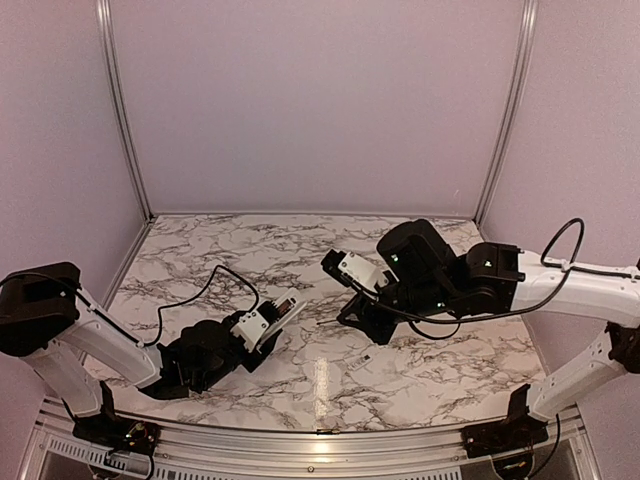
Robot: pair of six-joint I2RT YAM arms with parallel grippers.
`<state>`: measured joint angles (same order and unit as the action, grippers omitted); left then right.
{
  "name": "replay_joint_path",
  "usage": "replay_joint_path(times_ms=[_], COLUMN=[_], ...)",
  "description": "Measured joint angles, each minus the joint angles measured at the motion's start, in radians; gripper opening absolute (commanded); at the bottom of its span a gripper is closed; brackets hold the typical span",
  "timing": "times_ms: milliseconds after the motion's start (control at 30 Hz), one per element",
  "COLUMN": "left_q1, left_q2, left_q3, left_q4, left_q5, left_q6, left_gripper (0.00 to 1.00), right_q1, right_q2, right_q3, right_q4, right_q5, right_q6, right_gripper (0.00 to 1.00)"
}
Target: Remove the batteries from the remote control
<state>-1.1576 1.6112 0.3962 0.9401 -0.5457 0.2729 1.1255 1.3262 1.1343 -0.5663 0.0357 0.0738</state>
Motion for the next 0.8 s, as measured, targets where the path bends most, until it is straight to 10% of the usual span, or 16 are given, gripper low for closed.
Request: replay_joint_path(times_ms=[800], left_q1=[0.000], left_q2=[-0.002], left_q3=[0.024], left_q4=[-0.135], left_q5=[0.037], left_q6=[0.001], left_gripper=[0.00], right_q1=[0.034], right_q2=[0.254], right_q3=[0.196], right_q4=[0.018], right_q5=[0.106], right_q6=[-0.067], right_gripper=[0.00])
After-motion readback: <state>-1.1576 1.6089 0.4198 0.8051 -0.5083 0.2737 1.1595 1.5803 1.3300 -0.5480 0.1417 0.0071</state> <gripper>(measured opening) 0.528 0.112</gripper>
